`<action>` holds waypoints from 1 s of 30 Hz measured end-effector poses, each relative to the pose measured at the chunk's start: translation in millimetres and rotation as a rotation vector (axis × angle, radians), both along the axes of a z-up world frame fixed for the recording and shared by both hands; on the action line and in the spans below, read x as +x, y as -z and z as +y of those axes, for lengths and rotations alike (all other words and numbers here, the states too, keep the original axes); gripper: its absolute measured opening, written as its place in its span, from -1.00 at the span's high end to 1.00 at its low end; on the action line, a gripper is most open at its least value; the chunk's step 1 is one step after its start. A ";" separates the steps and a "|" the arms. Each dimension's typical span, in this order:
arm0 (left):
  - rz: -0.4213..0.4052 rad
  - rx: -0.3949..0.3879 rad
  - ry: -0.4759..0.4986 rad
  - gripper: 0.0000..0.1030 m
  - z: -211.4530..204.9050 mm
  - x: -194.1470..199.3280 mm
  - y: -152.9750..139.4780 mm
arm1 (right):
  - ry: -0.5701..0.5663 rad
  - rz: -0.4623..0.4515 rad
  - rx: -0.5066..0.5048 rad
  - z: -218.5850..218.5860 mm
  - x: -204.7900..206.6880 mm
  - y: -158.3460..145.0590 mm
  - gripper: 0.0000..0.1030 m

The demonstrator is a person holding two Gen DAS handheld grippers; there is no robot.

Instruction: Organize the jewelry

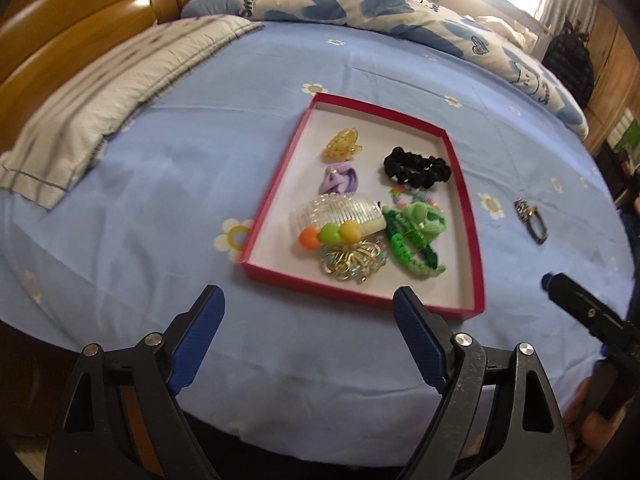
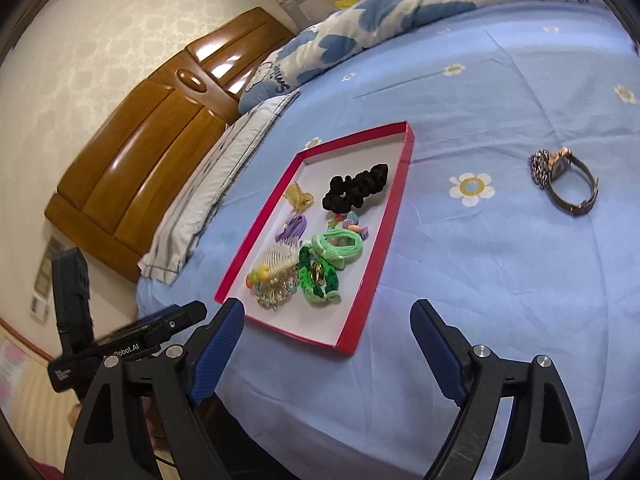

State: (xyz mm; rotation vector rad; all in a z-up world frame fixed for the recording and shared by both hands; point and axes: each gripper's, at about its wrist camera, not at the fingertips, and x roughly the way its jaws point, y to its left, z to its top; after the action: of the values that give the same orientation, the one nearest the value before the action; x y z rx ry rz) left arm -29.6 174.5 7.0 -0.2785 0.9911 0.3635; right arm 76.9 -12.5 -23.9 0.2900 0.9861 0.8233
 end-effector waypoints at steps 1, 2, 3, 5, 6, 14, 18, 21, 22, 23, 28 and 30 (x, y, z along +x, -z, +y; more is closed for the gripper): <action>0.000 0.011 0.000 -0.70 -1.1 -2.3 0.0 | -0.009 -0.021 -0.012 1.7 -2.9 -3.0 -0.69; -0.003 0.019 0.000 -0.70 -1.8 -4.5 -0.3 | -0.020 -0.048 -0.026 3.7 -6.2 -7.3 -0.69; -0.006 0.024 -0.001 -0.70 -2.4 -6.4 -1.0 | -0.030 -0.070 -0.033 5.1 -9.1 -11.1 -0.69; -0.012 0.041 -0.004 -0.71 -4.0 -9.9 -4.2 | -0.050 -0.128 -0.058 8.7 -15.2 -22.3 -0.69; -0.018 0.051 -0.003 -0.71 -4.8 -10.7 -6.8 | -0.058 -0.150 -0.070 10.1 -17.7 -26.7 -0.69; -0.107 0.151 -0.013 -0.92 -10.6 -17.7 -42.1 | -0.117 -0.326 -0.119 22.8 -31.5 -72.6 -0.87; -0.129 0.188 -0.024 -1.00 -11.7 -18.1 -42.5 | -0.102 -0.328 -0.119 24.1 -32.4 -69.4 -0.93; -0.101 0.166 -0.026 -1.00 -10.9 -15.7 -30.2 | -0.093 -0.294 -0.128 24.6 -33.1 -54.1 -0.93; -0.096 0.160 -0.025 -1.00 -11.3 -16.0 -26.7 | -0.087 -0.282 -0.129 24.0 -33.1 -48.7 -0.93; -0.090 0.157 -0.027 -1.00 -11.8 -16.5 -22.8 | -0.081 -0.272 -0.131 23.1 -33.1 -43.4 -0.93; -0.061 0.155 -0.026 -1.00 -14.8 -17.2 -8.2 | -0.065 -0.228 -0.145 20.3 -31.1 -22.9 -0.93; -0.057 0.156 -0.030 -1.00 -15.4 -17.5 -5.1 | -0.060 -0.223 -0.150 20.1 -30.3 -18.2 -0.93</action>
State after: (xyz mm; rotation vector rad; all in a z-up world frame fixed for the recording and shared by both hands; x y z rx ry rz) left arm -47.1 159.2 12.1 -0.1617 0.8978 0.4549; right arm 46.7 7.5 -5.7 0.0384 0.8450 0.8127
